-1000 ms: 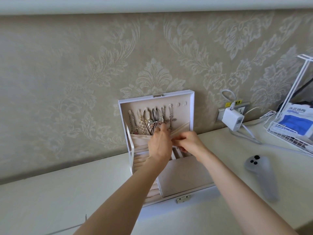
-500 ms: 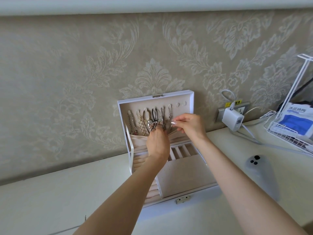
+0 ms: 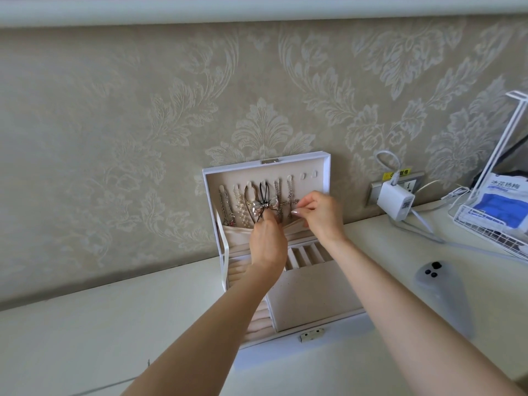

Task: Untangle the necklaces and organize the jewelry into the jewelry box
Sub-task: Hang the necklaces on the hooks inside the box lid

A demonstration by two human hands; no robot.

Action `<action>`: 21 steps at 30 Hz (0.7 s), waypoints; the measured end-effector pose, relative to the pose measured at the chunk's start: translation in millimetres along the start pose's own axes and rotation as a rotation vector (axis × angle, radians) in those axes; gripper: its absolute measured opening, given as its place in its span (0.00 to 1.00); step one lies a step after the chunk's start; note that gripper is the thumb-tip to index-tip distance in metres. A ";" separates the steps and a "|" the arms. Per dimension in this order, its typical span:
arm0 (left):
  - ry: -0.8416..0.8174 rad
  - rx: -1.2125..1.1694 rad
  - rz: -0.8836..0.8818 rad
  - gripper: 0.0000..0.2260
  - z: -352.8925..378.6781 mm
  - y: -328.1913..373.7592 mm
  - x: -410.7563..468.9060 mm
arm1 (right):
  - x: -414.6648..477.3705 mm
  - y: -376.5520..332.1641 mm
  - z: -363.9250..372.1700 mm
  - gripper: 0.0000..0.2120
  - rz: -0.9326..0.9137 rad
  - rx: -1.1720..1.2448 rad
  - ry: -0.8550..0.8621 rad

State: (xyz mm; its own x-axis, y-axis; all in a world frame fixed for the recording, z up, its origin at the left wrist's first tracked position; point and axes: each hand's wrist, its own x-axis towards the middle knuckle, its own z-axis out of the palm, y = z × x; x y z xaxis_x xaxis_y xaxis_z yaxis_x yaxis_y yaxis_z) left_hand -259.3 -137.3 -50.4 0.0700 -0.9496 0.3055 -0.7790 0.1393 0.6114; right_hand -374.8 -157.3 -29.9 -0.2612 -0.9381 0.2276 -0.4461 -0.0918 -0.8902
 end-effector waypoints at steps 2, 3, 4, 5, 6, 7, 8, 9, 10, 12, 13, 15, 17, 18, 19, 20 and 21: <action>-0.001 0.015 0.037 0.09 -5.2 0.3 -2.8 | -1.0 -1.2 2.0 0.09 -0.029 -0.039 -0.001; 0.003 0.024 0.066 0.09 -8.6 1.3 -5.1 | -2.9 -1.8 2.5 0.07 -0.046 -0.051 0.000; 0.006 0.032 0.102 0.09 -12.1 1.9 -7.4 | -5.2 -1.9 2.7 0.07 -0.058 -0.059 0.002; 0.005 0.037 0.138 0.10 -15.3 1.9 -10.0 | -8.3 -2.2 2.6 0.07 -0.070 -0.060 0.003; 0.004 0.039 0.167 0.11 -18.4 0.9 -12.2 | -11.7 -2.9 2.4 0.08 -0.077 -0.058 0.005; 0.004 0.037 0.193 0.11 -21.5 -1.2 -14.1 | -15.0 -4.5 1.7 0.09 -0.087 -0.051 0.006; 0.002 0.032 0.220 0.11 -24.8 -4.3 -15.8 | -18.4 -6.7 1.3 0.09 -0.092 -0.046 0.001; -0.003 0.020 0.253 0.11 -28.5 -8.2 -17.3 | -22.3 -10.6 1.0 0.09 -0.099 -0.043 -0.019; -0.017 0.006 0.286 0.10 -32.7 -12.5 -18.2 | -26.8 -15.9 1.2 0.08 -0.103 -0.047 -0.052; -0.063 -0.010 0.318 0.10 -44.2 -20.2 -19.7 | -36.7 -28.3 3.9 0.06 -0.114 -0.056 -0.128; -0.091 -0.010 0.316 0.10 -50.6 -24.0 -19.9 | -41.7 -34.7 6.1 0.06 -0.122 -0.053 -0.154; -0.128 -0.010 0.307 0.10 -64.7 -31.6 -21.4 | -52.7 -46.8 11.9 0.06 -0.135 -0.047 -0.188; -0.145 -0.013 0.316 0.08 -79.6 -40.6 -25.9 | -65.0 -56.8 19.7 0.06 -0.136 -0.037 -0.223; -0.145 -0.015 0.315 0.07 -87.0 -46.8 -29.7 | -72.4 -60.9 24.7 0.06 -0.139 -0.030 -0.241; -0.136 -0.017 0.305 0.06 -93.6 -54.1 -34.9 | -81.0 -64.9 30.0 0.06 -0.147 -0.019 -0.258; -0.119 -0.026 0.284 0.05 -100.1 -61.9 -41.3 | -90.3 -68.4 35.6 0.06 -0.158 -0.007 -0.272; -0.102 -0.038 0.263 0.05 -106.1 -70.7 -48.4 | -99.9 -71.8 41.2 0.06 -0.171 0.002 -0.290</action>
State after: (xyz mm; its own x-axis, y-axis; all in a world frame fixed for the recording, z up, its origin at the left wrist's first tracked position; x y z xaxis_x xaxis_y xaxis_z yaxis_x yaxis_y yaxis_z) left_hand -141.6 -71.4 -30.9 -0.1960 -0.9025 0.3835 -0.7379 0.3933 0.5485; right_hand -281.5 -70.8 -5.0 0.0716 -0.9651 0.2519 -0.4611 -0.2560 -0.8496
